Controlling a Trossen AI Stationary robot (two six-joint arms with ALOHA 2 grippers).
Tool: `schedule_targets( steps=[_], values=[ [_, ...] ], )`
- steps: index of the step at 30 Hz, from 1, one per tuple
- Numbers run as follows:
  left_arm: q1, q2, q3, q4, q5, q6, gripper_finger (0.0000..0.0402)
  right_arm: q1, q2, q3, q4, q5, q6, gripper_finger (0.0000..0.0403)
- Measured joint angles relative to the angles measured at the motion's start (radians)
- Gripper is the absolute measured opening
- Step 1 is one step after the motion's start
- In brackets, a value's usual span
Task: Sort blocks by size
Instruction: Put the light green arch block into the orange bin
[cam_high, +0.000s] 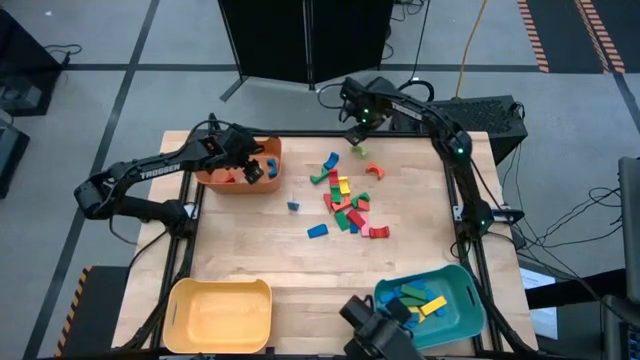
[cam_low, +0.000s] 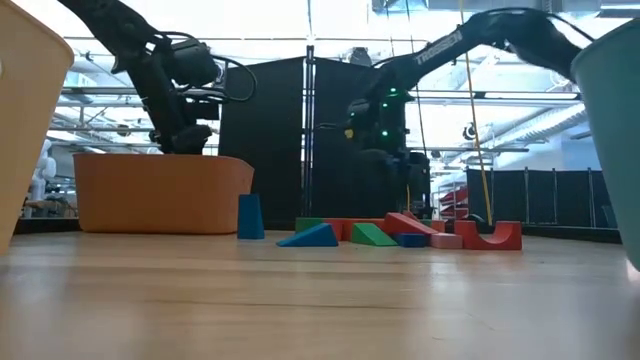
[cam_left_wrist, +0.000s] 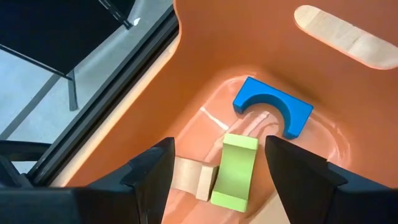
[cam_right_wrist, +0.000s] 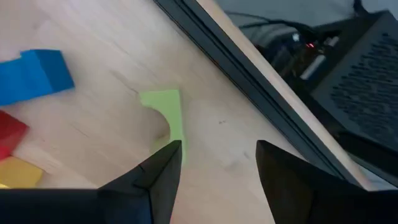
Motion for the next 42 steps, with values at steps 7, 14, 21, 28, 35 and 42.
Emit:
schedule_targets(
  steps=[7,14,21,28,35,42],
  values=[
    [0.000,-0.001,0.000,0.000,0.000,0.000,0.0251,0.039,0.125,0.173,-0.150,0.012,-0.003,0.0176],
    [0.000,-0.001,0.000,0.000,-0.001,0.001,0.0251,0.075,0.145,0.183,-0.175,0.015,0.016,0.0176],
    [0.000,-0.001,0.000,0.016,-0.001,0.009,0.0251,0.080,0.137,0.184,-0.210,0.022,0.018,0.0176],
    [0.000,-0.001,0.000,0.016,-0.001,0.010,0.0251,0.084,0.091,0.184,-0.226,0.010,0.011,0.0176],
    [0.000,-0.001,0.000,0.017,-0.001,0.008,0.0251,0.174,0.008,0.184,-0.148,0.007,0.040,0.0176],
    [0.000,-0.001,0.000,0.041,0.000,0.003,0.0251,0.273,0.004,0.184,0.146,0.006,0.029,0.0176]
  ],
)
